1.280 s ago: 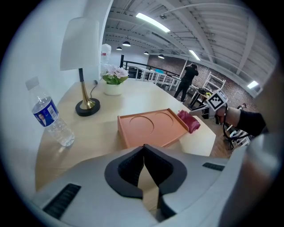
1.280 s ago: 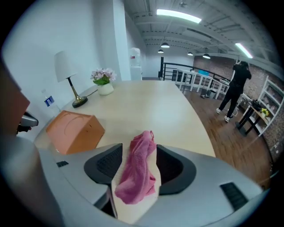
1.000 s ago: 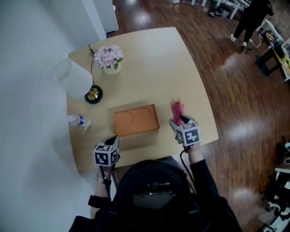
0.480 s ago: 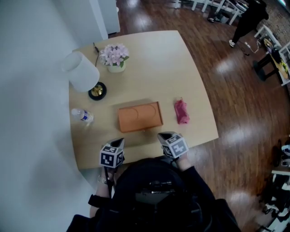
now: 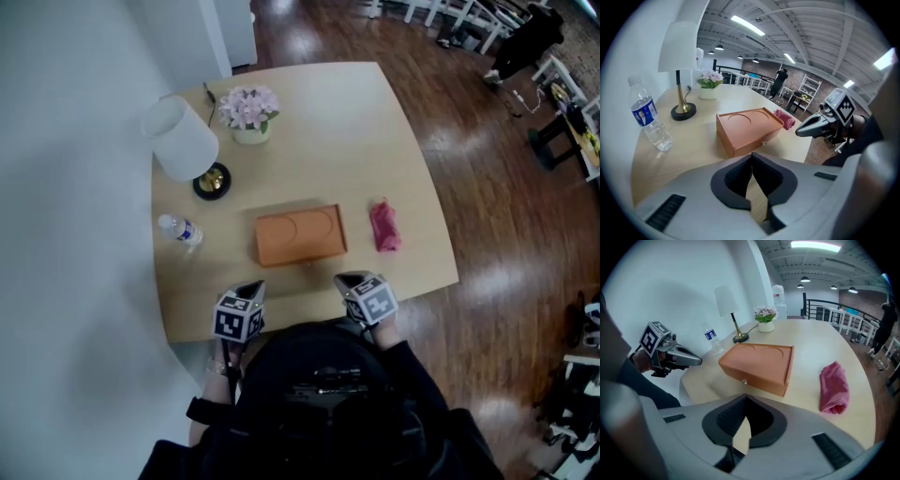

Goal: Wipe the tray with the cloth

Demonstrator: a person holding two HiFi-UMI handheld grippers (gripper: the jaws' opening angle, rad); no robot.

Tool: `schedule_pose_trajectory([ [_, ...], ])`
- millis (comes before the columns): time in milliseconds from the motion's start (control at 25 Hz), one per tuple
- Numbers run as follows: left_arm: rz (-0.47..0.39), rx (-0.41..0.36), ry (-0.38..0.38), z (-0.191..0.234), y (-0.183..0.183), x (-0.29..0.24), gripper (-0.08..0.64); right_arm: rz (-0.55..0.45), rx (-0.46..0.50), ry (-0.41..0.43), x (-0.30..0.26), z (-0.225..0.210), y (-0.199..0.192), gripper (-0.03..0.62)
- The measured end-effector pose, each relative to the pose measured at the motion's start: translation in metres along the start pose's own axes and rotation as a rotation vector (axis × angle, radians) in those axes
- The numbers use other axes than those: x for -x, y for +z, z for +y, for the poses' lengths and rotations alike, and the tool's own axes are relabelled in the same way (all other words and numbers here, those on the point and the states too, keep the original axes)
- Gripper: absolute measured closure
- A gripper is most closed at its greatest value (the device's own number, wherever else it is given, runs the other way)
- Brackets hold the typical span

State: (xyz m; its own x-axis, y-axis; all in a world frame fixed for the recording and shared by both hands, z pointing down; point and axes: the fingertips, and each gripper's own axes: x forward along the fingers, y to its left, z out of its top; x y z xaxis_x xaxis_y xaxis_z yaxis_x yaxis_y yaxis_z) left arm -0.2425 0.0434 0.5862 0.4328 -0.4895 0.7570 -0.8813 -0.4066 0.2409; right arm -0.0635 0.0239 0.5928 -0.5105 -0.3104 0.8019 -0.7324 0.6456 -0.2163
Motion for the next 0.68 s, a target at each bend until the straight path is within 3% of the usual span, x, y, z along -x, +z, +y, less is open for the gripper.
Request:
schedule_pose_trajectory([
  [680, 0.011, -0.005, -0.01, -0.0075, -0.0011, -0.0057, 0.556, -0.002, -0.01, -0.012, 0.0059, -0.008, -0.0063, 0.591],
])
